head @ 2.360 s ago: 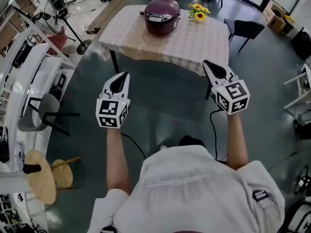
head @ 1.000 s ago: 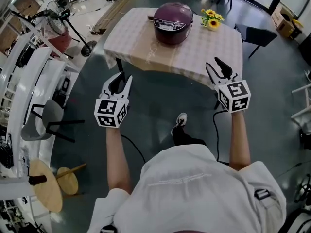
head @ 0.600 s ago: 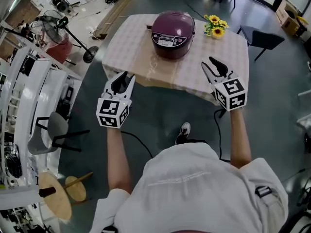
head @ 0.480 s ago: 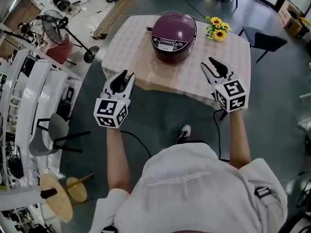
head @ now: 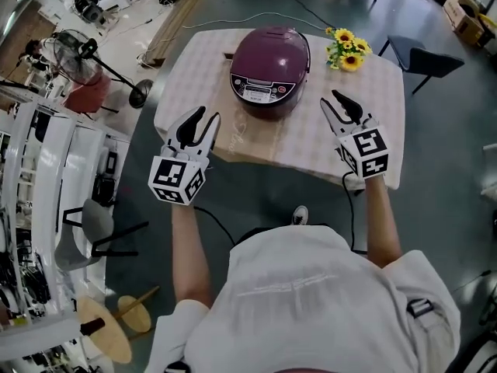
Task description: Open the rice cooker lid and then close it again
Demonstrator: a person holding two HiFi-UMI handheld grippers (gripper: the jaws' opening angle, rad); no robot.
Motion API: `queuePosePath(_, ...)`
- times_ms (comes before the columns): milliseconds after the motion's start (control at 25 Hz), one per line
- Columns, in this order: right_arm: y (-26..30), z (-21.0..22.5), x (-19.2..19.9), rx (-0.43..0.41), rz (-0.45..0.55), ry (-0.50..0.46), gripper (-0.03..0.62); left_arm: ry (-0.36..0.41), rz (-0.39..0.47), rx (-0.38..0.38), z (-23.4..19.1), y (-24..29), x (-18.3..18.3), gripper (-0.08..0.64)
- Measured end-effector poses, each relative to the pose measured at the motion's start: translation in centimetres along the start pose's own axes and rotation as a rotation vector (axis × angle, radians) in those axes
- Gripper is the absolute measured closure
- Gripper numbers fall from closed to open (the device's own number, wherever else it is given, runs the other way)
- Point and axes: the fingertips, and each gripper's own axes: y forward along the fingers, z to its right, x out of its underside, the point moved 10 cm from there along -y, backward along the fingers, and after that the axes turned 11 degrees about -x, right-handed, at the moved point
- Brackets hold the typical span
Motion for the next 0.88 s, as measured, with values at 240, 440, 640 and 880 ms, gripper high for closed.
queuePosePath(240, 1.4, 0.8, 0.5, 0.088, 0.02, -0.012, 0.458, 0.027, 0.005, 0.083, -0.9, 4.7, 0.9, 0.429)
queuePosePath(440, 2.0, 0.3, 0.1, 0.176, 0.01, -0.022, 0.466, 0.071, 0.017, 0.183, -1.9, 8.6, 1.5, 0.449)
queuePosePath(640, 2.5, -1.7, -0.8, 0.227, -0.003, 0.02, 0.466, 0.202, -0.04, 0.361, -2.6, 12.5, 2.2, 0.429)
queuePosePath(880, 3.0, -2.1, -0.4, 0.298, -0.04, 0.069, 0.466, 0.314, -0.082, 0.548, -1.3, 17.2, 3.1, 0.402)
